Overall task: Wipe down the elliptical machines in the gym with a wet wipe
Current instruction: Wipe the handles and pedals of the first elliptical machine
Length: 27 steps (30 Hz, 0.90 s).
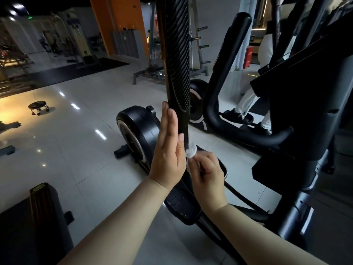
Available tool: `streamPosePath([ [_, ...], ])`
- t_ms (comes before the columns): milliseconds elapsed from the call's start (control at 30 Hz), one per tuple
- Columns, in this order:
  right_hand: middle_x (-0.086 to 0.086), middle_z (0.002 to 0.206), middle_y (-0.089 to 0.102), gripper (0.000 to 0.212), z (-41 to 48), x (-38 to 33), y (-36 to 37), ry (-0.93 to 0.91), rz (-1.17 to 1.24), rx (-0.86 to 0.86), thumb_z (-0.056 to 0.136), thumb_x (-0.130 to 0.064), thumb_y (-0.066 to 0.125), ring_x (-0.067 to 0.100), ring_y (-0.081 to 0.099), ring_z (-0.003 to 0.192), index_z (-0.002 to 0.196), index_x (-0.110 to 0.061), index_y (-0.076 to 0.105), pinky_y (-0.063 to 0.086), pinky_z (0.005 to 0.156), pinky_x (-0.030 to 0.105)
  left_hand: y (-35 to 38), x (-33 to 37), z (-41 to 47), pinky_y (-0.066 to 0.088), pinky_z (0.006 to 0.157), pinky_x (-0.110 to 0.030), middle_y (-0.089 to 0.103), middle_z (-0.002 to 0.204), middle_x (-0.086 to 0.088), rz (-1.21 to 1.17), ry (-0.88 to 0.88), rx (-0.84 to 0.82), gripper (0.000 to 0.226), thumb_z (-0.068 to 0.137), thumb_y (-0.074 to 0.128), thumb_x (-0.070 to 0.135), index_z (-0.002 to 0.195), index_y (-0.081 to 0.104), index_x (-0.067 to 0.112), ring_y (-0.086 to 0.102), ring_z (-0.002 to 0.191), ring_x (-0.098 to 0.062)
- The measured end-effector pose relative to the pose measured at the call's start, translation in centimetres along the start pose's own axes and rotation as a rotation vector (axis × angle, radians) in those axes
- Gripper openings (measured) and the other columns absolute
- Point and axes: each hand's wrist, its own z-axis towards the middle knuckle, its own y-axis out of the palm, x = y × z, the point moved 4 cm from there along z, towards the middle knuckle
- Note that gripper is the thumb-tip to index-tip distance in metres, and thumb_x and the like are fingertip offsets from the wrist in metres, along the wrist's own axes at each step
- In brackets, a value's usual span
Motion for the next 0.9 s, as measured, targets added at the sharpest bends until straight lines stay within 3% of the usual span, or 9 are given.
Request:
streamPosePath([
  [133, -0.003, 0.094, 0.064, 0.013, 0.2, -0.4, -0.3, 0.027, -0.011, -0.008, 0.095, -0.007, 0.067, 0.007, 0.060, 0.093, 0.089, -0.017, 0.069, 0.042, 0.079, 0.009, 0.3, -0.3, -1.0, 0.010, 0.126, -0.027, 0.009, 0.161, -0.027, 0.002, -0.011, -0.011, 0.057, 0.102, 0.037, -0.004, 0.153, 0.011, -0.007, 0.001, 0.157, -0.013],
  [267, 0.001, 0.101, 0.064, 0.010, 2.0, -2.9, 0.0, -0.047, 0.036, 0.107, 0.096, -0.006, 0.066, 0.008, 0.061, 0.098, 0.101, -0.012, 0.072, 0.044, 0.086, 0.014, 0.6, -0.3, -1.7, 0.010, 0.126, -0.024, 0.009, 0.162, -0.024, 0.003, -0.026, -0.010, 0.054, 0.104, 0.037, 0.003, 0.151, 0.012, -0.009, -0.001, 0.157, -0.009],
  [367, 0.005, 0.099, 0.060, 0.005, 0.5, -1.0, 0.6, -0.061, 0.004, 0.102, 0.095, -0.001, 0.066, 0.010, 0.059, 0.095, 0.096, -0.006, 0.069, 0.045, 0.085, 0.016, 0.7, -0.6, -2.2, 0.010, 0.126, -0.025, 0.009, 0.160, -0.024, 0.024, -0.025, -0.027, 0.057, 0.103, 0.038, 0.000, 0.153, 0.011, -0.010, -0.002, 0.157, -0.010],
  [467, 0.002, 0.099, 0.059, 0.005, -1.5, 1.4, 0.9, -0.016, -0.049, 0.058, 0.096, -0.009, 0.064, 0.012, 0.058, 0.095, 0.095, -0.007, 0.069, 0.049, 0.082, 0.026, 0.9, -1.1, -3.0, 0.010, 0.127, -0.028, 0.009, 0.162, -0.012, 0.059, -0.004, -0.049, 0.061, 0.101, 0.040, -0.002, 0.155, 0.012, -0.009, -0.001, 0.158, -0.014],
  [600, 0.002, 0.102, 0.061, 0.008, -0.3, -0.4, 0.6, 0.020, 0.021, 0.094, 0.096, -0.005, 0.066, 0.006, 0.059, 0.099, 0.099, -0.008, 0.072, 0.044, 0.088, 0.015, 1.2, -1.4, -3.6, 0.011, 0.127, -0.027, 0.008, 0.163, -0.014, 0.062, -0.007, -0.083, 0.053, 0.105, 0.037, 0.005, 0.152, 0.014, -0.005, -0.001, 0.158, -0.015],
  [700, 0.007, 0.110, 0.062, 0.010, 0.4, -1.4, 0.8, -0.034, 0.045, 0.119, 0.095, -0.002, 0.065, 0.012, 0.061, 0.105, 0.103, -0.003, 0.071, 0.044, 0.093, 0.017, 1.3, -1.7, -3.9, 0.011, 0.127, -0.029, 0.009, 0.162, -0.023, 0.091, -0.008, -0.071, 0.051, 0.106, 0.037, 0.006, 0.151, 0.017, -0.006, 0.001, 0.158, -0.015],
  [800, 0.009, 0.111, 0.062, 0.011, -1.1, 0.7, 1.2, -0.010, -0.010, 0.058, 0.096, -0.005, 0.062, 0.004, 0.056, 0.108, 0.103, -0.002, 0.070, 0.043, 0.094, 0.014, 1.7, -1.8, -4.8, 0.012, 0.128, -0.036, -0.001, 0.171, -0.007, 0.198, 0.077, -0.059, 0.057, 0.106, 0.038, 0.005, 0.158, 0.015, 0.002, 0.003, 0.158, -0.019],
  [900, 0.005, 0.109, 0.063, 0.009, -2.3, 2.5, 1.1, 0.080, -0.047, -0.033, 0.099, -0.006, 0.060, 0.002, 0.054, 0.106, 0.101, -0.006, 0.069, 0.045, 0.093, 0.024, 2.3, -2.1, -6.3, 0.015, 0.127, -0.040, -0.005, 0.171, 0.006, 0.283, 0.149, -0.104, 0.055, 0.108, 0.036, 0.007, 0.160, 0.017, 0.008, 0.004, 0.158, -0.021],
])
